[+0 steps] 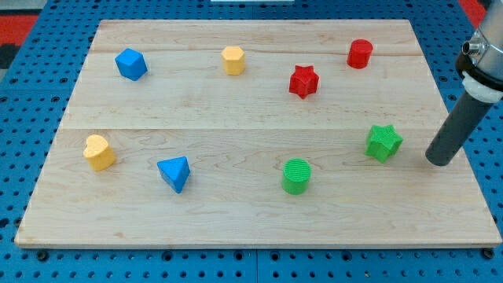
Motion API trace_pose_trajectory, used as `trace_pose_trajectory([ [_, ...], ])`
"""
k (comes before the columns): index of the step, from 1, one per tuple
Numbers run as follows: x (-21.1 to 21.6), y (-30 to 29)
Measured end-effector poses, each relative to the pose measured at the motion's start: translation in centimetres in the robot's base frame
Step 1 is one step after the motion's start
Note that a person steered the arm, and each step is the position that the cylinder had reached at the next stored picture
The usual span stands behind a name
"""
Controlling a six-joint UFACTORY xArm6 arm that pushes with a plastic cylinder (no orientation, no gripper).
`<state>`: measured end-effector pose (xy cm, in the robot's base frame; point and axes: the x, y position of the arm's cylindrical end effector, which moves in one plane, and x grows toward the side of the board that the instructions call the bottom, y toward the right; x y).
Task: Place the green star to the bottom right of the red star
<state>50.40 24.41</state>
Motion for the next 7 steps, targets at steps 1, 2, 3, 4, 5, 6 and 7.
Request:
trace_pose_trajectory([
  [1, -1.6, -7.8],
  [2, -2.6, -14.3],
  [3, -5.4, -12.4],
  [4, -6.5, -9.1],
  [5, -4.2, -7.4],
  [6, -4.4, -2.0],
  [7, -7.6, -2.2],
])
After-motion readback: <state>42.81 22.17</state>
